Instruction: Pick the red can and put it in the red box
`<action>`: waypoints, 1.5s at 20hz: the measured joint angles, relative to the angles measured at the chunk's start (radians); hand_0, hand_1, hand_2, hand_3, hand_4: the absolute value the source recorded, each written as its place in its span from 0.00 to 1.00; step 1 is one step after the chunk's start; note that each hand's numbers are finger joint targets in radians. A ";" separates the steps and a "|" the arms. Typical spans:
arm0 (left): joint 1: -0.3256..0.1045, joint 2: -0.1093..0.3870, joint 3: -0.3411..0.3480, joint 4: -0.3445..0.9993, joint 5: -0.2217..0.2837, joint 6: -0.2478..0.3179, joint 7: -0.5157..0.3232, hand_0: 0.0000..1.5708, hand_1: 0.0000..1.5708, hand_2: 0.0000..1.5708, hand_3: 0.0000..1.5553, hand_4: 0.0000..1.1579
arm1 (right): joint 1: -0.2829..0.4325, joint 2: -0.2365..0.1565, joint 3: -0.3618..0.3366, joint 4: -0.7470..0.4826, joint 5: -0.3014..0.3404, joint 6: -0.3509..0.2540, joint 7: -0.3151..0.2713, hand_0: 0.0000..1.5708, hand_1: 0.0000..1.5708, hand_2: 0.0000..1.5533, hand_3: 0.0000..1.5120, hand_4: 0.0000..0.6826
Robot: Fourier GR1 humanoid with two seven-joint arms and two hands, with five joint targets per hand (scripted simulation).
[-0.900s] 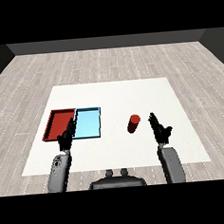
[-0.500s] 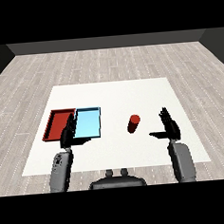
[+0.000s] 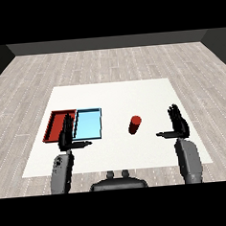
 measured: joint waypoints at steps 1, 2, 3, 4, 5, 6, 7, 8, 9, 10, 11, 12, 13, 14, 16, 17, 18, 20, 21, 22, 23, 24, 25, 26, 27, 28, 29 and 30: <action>-0.003 -0.003 0.001 0.006 0.001 0.002 -0.010 0.00 0.00 0.00 0.00 0.00 | -0.004 0.002 0.001 0.019 0.006 0.004 -0.019 0.00 0.00 0.00 0.00 0.00; 0.007 -0.006 -0.003 -0.012 0.002 0.001 -0.006 0.00 0.00 0.00 0.00 0.00 | 0.002 -0.005 -0.007 0.010 -0.003 0.015 -0.016 0.00 0.00 0.00 0.00 0.00; 0.017 -0.008 -0.006 -0.012 0.000 -0.001 -0.020 0.00 0.00 0.00 0.00 0.00 | 0.005 -0.003 -0.008 0.016 0.000 0.015 -0.026 0.00 0.00 0.00 0.00 0.00; 0.035 -0.004 -0.005 -0.025 0.005 -0.010 -0.027 0.00 0.00 0.00 0.00 0.00 | 0.013 -0.002 -0.007 0.032 0.007 0.025 -0.049 0.00 0.00 0.00 0.00 0.00; 0.043 0.003 0.001 -0.041 0.014 -0.019 -0.023 0.00 0.00 0.00 0.00 0.00 | 0.030 0.005 -0.001 0.011 0.007 0.027 -0.045 0.00 0.00 0.00 0.00 0.00; 0.039 -0.003 -0.001 -0.029 0.012 -0.017 -0.036 0.00 0.00 0.00 0.00 0.00 | 0.022 -0.001 -0.006 0.007 -0.005 0.032 -0.023 0.00 0.00 0.00 0.00 0.00; 0.035 -0.006 -0.001 -0.015 0.012 -0.016 -0.044 0.00 0.00 0.00 0.00 0.00 | 0.014 0.010 0.003 0.016 0.006 0.024 -0.028 0.00 0.00 0.00 0.00 0.00; 0.020 -0.010 -0.004 -0.017 0.012 -0.011 -0.030 0.00 0.00 0.00 0.00 0.00 | -0.015 0.003 -0.002 0.051 0.003 0.030 -0.029 0.00 0.00 0.00 0.00 0.00; 0.005 -0.017 -0.006 -0.003 0.013 -0.008 -0.033 0.00 0.00 0.00 0.00 0.00 | -0.009 0.006 0.002 0.044 0.003 0.033 -0.026 0.00 0.00 0.00 0.00 0.00; 0.014 -0.016 -0.007 -0.017 0.018 -0.011 -0.028 0.00 0.00 0.00 0.00 0.00 | -0.019 0.006 0.006 0.054 0.011 0.028 -0.024 0.00 0.00 0.00 0.00 0.00; 0.016 -0.013 -0.004 -0.012 0.023 -0.018 -0.038 0.00 0.00 0.00 0.00 0.00 | -0.028 0.009 0.008 0.064 0.013 0.026 -0.021 0.00 0.00 0.00 0.00 0.00; 0.035 -0.020 -0.012 -0.024 0.018 -0.016 -0.044 0.00 0.00 0.00 0.00 0.00 | -0.024 0.008 0.007 0.045 0.001 0.030 0.000 0.00 0.00 0.00 0.00 0.00; 0.039 -0.018 -0.007 -0.016 0.025 -0.023 -0.054 0.00 0.00 0.00 0.00 0.00 | -0.024 0.013 0.012 0.039 -0.003 0.032 0.011 0.00 0.00 0.00 0.00 0.00; 0.047 -0.017 -0.009 -0.031 0.027 -0.025 -0.049 0.00 0.00 0.00 0.00 0.00 | -0.046 0.017 0.015 0.057 -0.002 0.027 0.021 0.00 0.00 0.00 0.00 0.00; 0.048 -0.012 0.000 -0.022 0.034 -0.034 -0.062 0.00 0.00 0.00 0.00 0.00 | -0.053 0.030 0.023 0.069 0.001 0.019 0.025 0.00 0.00 0.00 0.00 0.00; 0.037 -0.010 0.006 -0.017 0.037 -0.031 -0.060 0.00 0.00 0.00 0.00 0.00 | -0.059 0.045 0.031 0.084 0.008 0.010 0.017 0.00 0.00 0.00 0.00 0.00; 0.041 -0.008 0.007 -0.023 0.041 -0.035 -0.060 0.00 0.00 0.00 0.00 0.00 | -0.072 0.054 0.037 0.093 0.008 0.003 0.025 0.00 0.00 0.00 0.00 0.00; 0.016 -0.003 0.017 -0.007 0.047 -0.036 -0.052 0.00 0.00 0.00 0.00 0.00 | -0.090 0.060 0.041 0.116 0.003 0.003 0.035 0.00 0.00 0.00 0.00 0.00; 0.009 -0.007 0.017 -0.003 0.050 -0.033 -0.051 0.00 0.00 0.00 0.00 0.00 | -0.104 0.067 0.047 0.125 0.007 -0.006 0.043 0.00 0.00 0.00 0.00 0.00; 0.014 -0.008 0.020 0.000 0.055 -0.036 -0.059 0.00 0.00 0.00 0.00 0.00 | -0.115 0.078 0.054 0.139 0.010 -0.015 0.044 0.00 0.00 0.00 0.00 0.00; 0.022 -0.006 0.023 -0.008 0.060 -0.039 -0.056 0.00 0.00 0.00 0.00 0.00 | -0.128 0.080 0.056 0.150 0.009 -0.017 0.052 0.00 0.00 0.00 0.00 0.00; 0.018 -0.009 0.017 -0.007 0.056 -0.035 -0.054 0.00 0.00 0.00 0.00 0.00 | -0.135 0.079 0.055 0.175 0.010 -0.011 0.035 0.00 0.00 0.00 0.00 0.00; 0.027 -0.008 0.017 -0.013 0.056 -0.039 -0.060 0.00 0.00 0.00 0.00 0.00 | -0.130 0.077 0.057 0.184 0.008 0.000 0.029 0.00 0.00 0.00 0.00 0.00; 0.022 -0.007 0.020 -0.003 0.055 -0.039 -0.065 0.00 0.00 0.00 0.00 0.00 | -0.146 0.076 0.058 0.216 0.014 0.003 0.018 0.00 0.00 0.00 0.00 0.00; 0.020 0.000 0.025 -0.006 0.059 -0.043 -0.059 0.00 0.00 0.00 0.00 0.00 | -0.145 0.079 0.060 0.223 0.013 0.004 0.018 0.00 0.00 0.00 0.00 0.00; 0.017 -0.001 0.023 -0.018 0.062 -0.039 -0.041 0.00 0.00 0.00 0.00 0.00 | -0.148 0.085 0.064 0.233 0.015 0.001 0.013 0.00 0.00 0.00 0.00 0.00; 0.009 0.000 0.026 -0.012 0.062 -0.038 -0.041 0.00 0.00 0.00 0.00 0.00 | -0.145 0.096 0.073 0.223 0.015 -0.007 0.023 0.00 0.00 0.00 0.00 0.00; 0.017 -0.006 0.019 -0.017 0.060 -0.038 -0.044 0.00 0.00 0.00 0.00 0.00 | -0.159 0.101 0.075 0.250 0.019 -0.009 0.011 0.00 0.00 0.00 0.00 0.00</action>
